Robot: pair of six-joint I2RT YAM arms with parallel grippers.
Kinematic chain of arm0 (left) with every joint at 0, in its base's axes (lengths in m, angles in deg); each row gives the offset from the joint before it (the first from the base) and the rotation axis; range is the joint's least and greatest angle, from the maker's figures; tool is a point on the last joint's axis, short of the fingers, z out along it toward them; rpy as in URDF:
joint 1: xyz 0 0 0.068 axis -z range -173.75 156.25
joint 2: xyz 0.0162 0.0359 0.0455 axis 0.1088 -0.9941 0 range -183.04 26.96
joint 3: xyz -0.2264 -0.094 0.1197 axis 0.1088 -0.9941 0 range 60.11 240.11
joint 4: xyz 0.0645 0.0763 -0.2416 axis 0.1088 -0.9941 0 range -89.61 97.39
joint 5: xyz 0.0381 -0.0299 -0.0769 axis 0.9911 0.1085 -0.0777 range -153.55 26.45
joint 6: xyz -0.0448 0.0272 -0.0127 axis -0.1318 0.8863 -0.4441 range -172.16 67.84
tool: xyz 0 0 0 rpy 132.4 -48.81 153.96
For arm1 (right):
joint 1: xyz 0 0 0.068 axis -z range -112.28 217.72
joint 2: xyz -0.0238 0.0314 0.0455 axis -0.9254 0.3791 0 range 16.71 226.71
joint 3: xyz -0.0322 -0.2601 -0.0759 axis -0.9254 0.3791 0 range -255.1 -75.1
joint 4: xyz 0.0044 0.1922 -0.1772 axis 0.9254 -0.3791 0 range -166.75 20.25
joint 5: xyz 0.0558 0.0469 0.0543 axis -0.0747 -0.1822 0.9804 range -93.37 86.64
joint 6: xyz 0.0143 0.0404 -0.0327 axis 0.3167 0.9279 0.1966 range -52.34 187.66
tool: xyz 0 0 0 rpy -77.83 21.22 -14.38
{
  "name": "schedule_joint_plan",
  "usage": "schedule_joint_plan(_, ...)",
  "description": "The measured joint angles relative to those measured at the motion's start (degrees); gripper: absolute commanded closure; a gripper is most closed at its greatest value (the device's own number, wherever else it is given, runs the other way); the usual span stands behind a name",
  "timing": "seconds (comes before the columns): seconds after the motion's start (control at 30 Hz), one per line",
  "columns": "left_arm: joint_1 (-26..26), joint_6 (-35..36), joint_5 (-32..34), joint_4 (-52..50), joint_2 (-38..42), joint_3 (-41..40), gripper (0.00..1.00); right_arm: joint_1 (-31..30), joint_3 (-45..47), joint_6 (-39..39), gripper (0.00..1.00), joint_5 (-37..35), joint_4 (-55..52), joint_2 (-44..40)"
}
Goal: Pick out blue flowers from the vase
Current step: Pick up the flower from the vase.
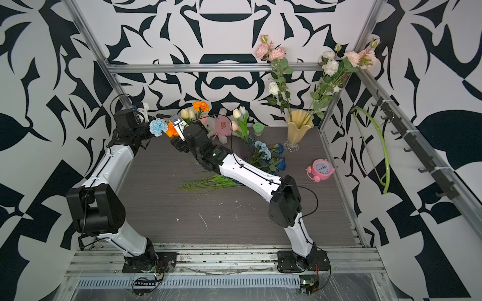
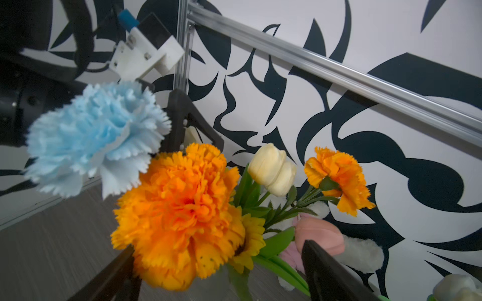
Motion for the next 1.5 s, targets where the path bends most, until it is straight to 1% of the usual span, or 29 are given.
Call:
schedule_joint_plan(0.13, 0.0, 1.4, 1.3, -1.7, 0.3, 0.0, 0.22, 0.8, -3.4, 0.4, 0.09, -1.7, 1.2, 2.5)
schedule_joint_plan(0.33, 0.0, 5.1, 4.9, -6.1, 0.6, 0.0, 0.21, 3.0, -13.3, 0.9, 0.09, -3.7, -1.5, 8.0)
schedule_joint_plan(0.4, 0.0, 6.6, 6.6, -8.0, 0.9, 0.0, 0.21, 3.5, -15.3, 1.2, 0.09, -4.1, -2.2, 8.9)
schedule_joint_plan(0.5, 0.0, 9.1, 9.3, -10.9, 1.9, 0.0, 0.2, 4.2, -16.1, 2.0, 0.09, -4.3, -3.0, 9.2)
schedule_joint_plan(0.6, -0.2, 10.7, 10.1, -12.6, 3.2, 0.0, 0.2, 4.8, -16.1, 2.3, 0.09, -4.4, -3.5, 9.2)
schedule_joint_plan(0.83, -0.2, 12.2, 9.2, -13.6, 6.1, 0.0, 0.2, 5.0, -16.3, 3.1, 0.09, -4.4, -4.3, 9.2)
schedule_joint_plan(1.0, -0.2, 12.9, 7.3, -15.6, 6.2, 0.0, 0.21, 5.2, -16.9, 3.5, 0.09, -4.3, -4.6, 9.2)
schedule_joint_plan(1.1, -0.2, 13.7, 7.3, -16.8, 6.2, 0.0, 0.21, 5.5, -17.9, 3.8, 0.09, -4.3, -5.4, 9.3)
schedule_joint_plan(1.17, -0.2, 14.6, 7.9, -17.2, 7.1, -1.4, 0.21, 5.9, -19.0, 4.2, 0.09, -4.1, -6.0, 9.5)
schedule_joint_plan(1.27, -0.2, 15.4, 8.7, -17.9, 9.8, -5.6, 0.21, 6.5, -20.2, 4.7, 0.09, -3.9, -6.3, 9.5)
schedule_joint_plan(1.5, -0.2, 15.7, 7.7, -17.6, 16.5, -14.4, 0.21, 7.4, -20.6, 5.2, 0.09, -3.3, -7.2, 9.5)
